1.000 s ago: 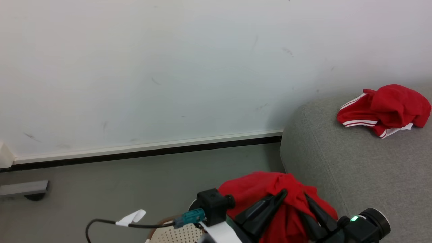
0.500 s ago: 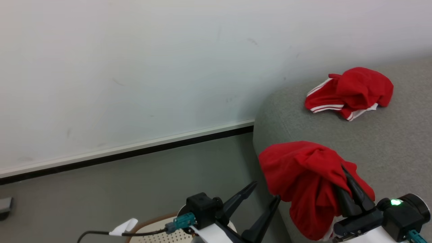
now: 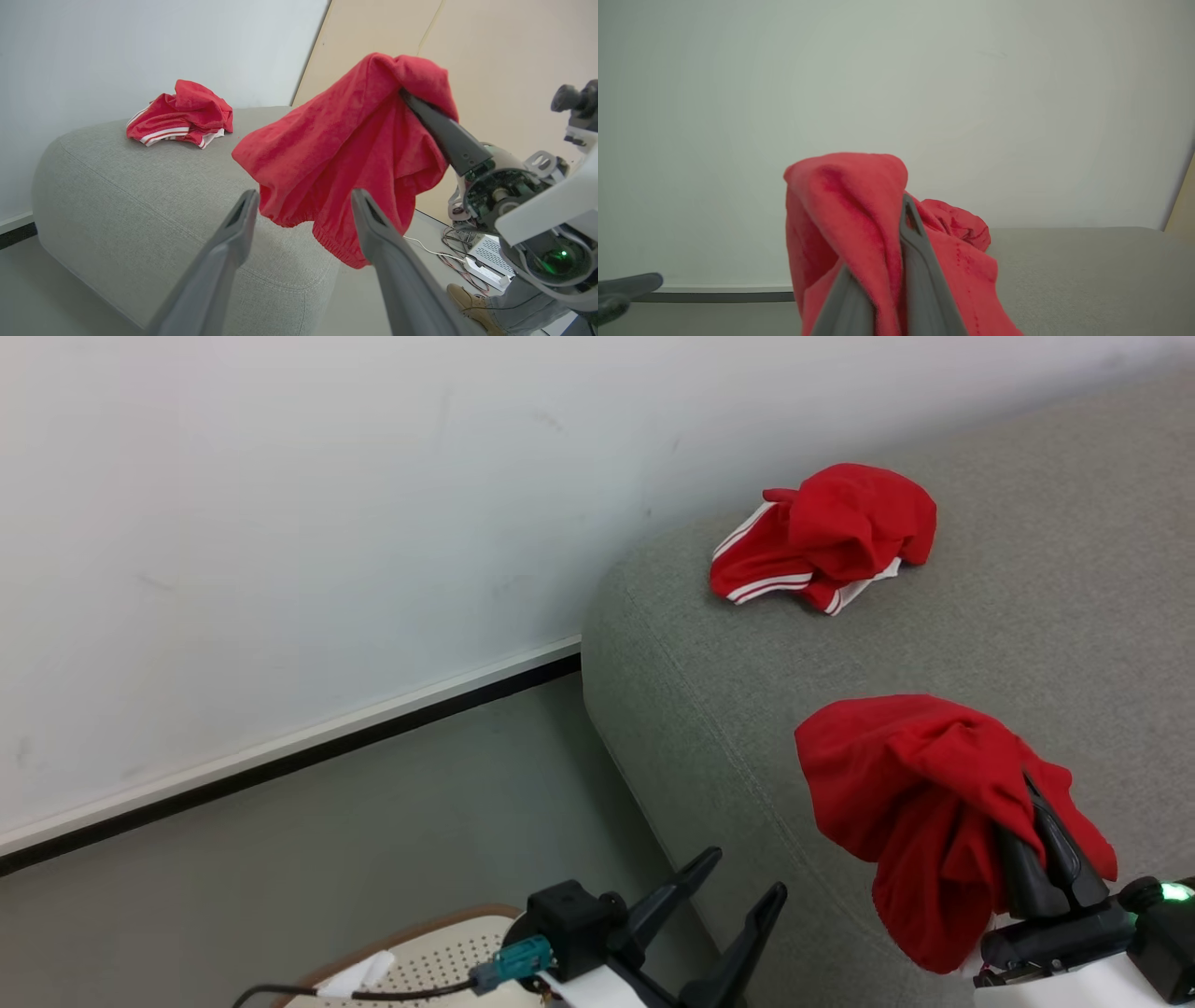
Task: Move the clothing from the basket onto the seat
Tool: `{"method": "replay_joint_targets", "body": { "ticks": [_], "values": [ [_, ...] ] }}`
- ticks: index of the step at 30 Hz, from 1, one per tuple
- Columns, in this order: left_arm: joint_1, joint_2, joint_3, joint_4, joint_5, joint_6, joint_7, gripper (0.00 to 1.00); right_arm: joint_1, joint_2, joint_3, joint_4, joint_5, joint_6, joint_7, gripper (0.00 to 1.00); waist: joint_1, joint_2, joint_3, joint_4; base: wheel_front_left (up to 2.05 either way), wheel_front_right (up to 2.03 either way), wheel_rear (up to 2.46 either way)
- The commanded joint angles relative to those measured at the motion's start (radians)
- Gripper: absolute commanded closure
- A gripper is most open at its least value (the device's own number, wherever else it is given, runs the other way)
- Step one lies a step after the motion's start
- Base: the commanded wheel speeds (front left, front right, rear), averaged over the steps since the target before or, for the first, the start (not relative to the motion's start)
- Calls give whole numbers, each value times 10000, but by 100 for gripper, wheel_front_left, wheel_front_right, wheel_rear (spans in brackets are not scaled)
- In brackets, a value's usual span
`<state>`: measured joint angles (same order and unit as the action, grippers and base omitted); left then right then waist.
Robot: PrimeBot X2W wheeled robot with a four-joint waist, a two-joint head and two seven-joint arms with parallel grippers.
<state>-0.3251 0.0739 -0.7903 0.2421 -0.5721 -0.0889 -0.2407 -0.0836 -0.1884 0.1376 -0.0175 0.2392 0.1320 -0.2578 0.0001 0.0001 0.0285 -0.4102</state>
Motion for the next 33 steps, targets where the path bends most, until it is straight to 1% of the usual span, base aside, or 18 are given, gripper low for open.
{"method": "replay_joint_targets", "body": {
  "ticks": [1,9,13,16,18,25,27,29,33],
  "values": [
    [-57,-8,-14,27,108,-33,-79,0,44,8,-61,-75,-28,-23,-71,100,-1,-1,83,-101,0,0,0],
    [-260,-23,-40,64,126,-75,-118,0,-135,59,-292,-78,24,-23,-86,100,-1,-1,323,-99,0,0,0],
    [-585,118,11,-26,180,-79,-27,0,-520,126,-525,14,99,-24,-72,100,-1,-1,832,88,0,0,0],
    [-947,261,95,-114,270,-76,112,0,-1138,87,-827,221,60,-23,-71,100,-1,-1,1461,318,0,0,0],
    [-1222,362,135,-158,343,-105,193,0,-1680,95,-1006,440,23,-23,-72,100,-1,-1,1820,503,0,0,0],
    [-2359,614,221,-361,471,-214,443,0,-4116,-246,-1883,1273,-445,-24,-74,100,-1,-1,3313,1364,0,0,0],
    [-2658,585,226,-370,489,-235,456,0,-4958,-453,-2063,1662,-505,-23,-74,100,-1,-1,3709,1661,0,0,0],
    [-2905,560,237,-375,490,-244,419,0,-5850,-880,-2269,2110,-804,-24,-74,100,-1,-1,4067,1965,0,0,0],
    [-3344,593,263,-337,531,-284,388,0,-7605,-1461,-2810,2929,-1144,-24,-69,100,-1,-1,4782,2521,0,0,0]
  ]
}}
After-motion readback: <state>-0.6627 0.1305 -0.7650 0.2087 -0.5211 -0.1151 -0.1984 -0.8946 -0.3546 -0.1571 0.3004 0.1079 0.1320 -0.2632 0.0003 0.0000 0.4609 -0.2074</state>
